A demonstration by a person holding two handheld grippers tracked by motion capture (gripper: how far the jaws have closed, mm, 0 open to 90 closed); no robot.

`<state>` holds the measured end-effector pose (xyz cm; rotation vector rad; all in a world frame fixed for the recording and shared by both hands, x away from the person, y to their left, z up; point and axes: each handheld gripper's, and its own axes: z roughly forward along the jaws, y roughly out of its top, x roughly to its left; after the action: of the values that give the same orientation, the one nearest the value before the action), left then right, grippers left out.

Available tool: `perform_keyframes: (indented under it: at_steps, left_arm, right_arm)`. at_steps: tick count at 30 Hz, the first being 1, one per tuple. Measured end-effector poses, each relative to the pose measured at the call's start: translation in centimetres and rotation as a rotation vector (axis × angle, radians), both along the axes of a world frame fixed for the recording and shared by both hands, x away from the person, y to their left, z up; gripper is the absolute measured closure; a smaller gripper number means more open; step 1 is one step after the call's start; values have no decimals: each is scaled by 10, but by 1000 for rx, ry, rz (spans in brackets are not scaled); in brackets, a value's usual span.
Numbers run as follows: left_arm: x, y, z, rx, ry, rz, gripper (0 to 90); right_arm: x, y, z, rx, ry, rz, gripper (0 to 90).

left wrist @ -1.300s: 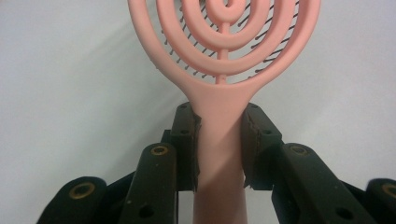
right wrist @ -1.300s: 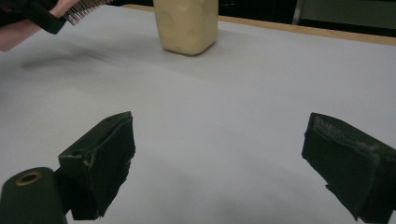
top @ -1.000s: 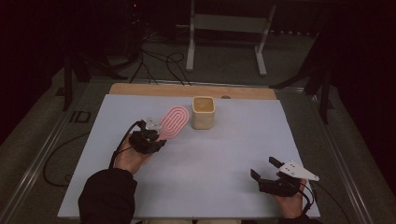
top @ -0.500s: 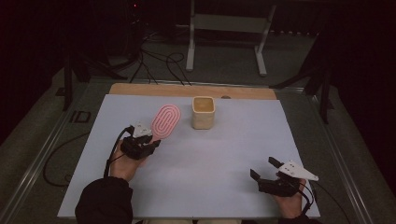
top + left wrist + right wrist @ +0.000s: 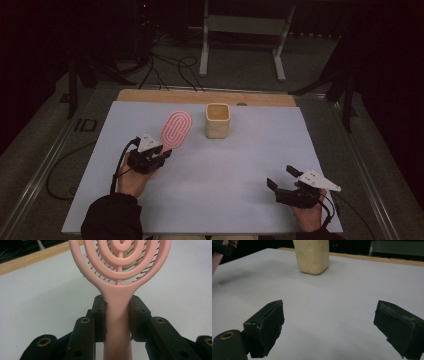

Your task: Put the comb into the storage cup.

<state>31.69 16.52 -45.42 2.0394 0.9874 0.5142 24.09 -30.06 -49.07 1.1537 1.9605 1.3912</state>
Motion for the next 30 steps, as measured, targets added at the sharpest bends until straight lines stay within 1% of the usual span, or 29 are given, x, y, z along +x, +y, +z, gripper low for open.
perform_keyframes:
  at_steps: [3,4,8,9,10,12,15,17,20,23,25,26,27,30]
  left_arm:
    - [-1,-1,0,5,-10,-2,702]
    - [-2,-2,0,3,-17,-5,702]
    - [-4,-3,2,-13,-23,-13,702]
    - [-4,-3,2,-13,-23,-13,702]
    - [-5,-4,3,-23,-27,-12,702]
    - [-6,-6,3,-30,-30,-15,702]
    - [-7,-6,4,-22,-38,-14,703]
    - [-8,-6,5,-27,-41,-11,702]
    - [-8,-6,6,-31,-49,-8,702]
    - [-9,-8,7,-27,-56,-9,702]
    - [-9,-8,7,-25,-57,-11,702]
    - [-9,-10,7,-17,-59,-13,702]
    - [-9,-11,7,-11,-60,-12,702]
    - [-10,-13,7,-11,-62,-16,702]
  right_arm:
    - [1,2,2,0,-3,5,91]
    - [3,4,7,2,-11,16,91]
    - [6,11,16,6,-27,44,91]
    - [6,11,16,6,-27,44,91]
    - [11,18,21,11,-33,64,92]
    - [14,22,24,19,-39,79,92]
    - [19,31,31,25,-52,99,92]
    - [24,37,35,30,-59,113,92]
    - [31,46,40,43,-71,148,92]
    - [39,53,43,52,-65,170,94]
    - [42,56,43,56,-66,173,94]
    - [46,60,45,64,-63,179,94]
    - [48,62,46,67,-65,185,95]
    - [50,69,50,85,-64,201,95]
